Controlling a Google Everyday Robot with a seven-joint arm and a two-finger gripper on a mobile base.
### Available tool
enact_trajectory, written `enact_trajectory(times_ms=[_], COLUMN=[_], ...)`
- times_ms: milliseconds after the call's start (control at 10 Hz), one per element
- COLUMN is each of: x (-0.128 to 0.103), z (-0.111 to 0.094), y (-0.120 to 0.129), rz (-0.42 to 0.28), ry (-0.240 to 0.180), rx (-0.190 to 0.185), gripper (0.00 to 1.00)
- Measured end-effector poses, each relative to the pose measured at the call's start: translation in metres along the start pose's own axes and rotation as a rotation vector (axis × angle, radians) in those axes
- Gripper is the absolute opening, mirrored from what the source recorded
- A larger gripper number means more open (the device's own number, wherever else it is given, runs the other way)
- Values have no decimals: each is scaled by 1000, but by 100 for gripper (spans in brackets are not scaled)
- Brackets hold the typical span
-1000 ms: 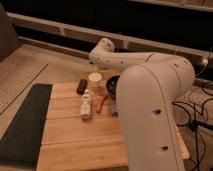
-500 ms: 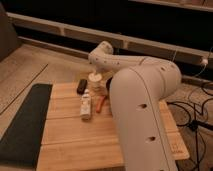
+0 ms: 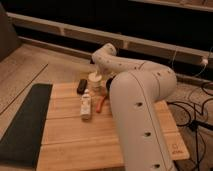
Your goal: Place the ceramic cup in the ceramic bowl
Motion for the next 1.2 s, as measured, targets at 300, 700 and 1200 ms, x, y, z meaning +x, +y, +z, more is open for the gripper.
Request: enact_trajectory(times_ms=[300,700,1200], x=[6,-12,-83], z=[12,0,-117], y=[15,20,22], rz=[-17,3,-61], ry=[37,14,-174], rx=[-75,-136,-101], gripper=[26,0,0])
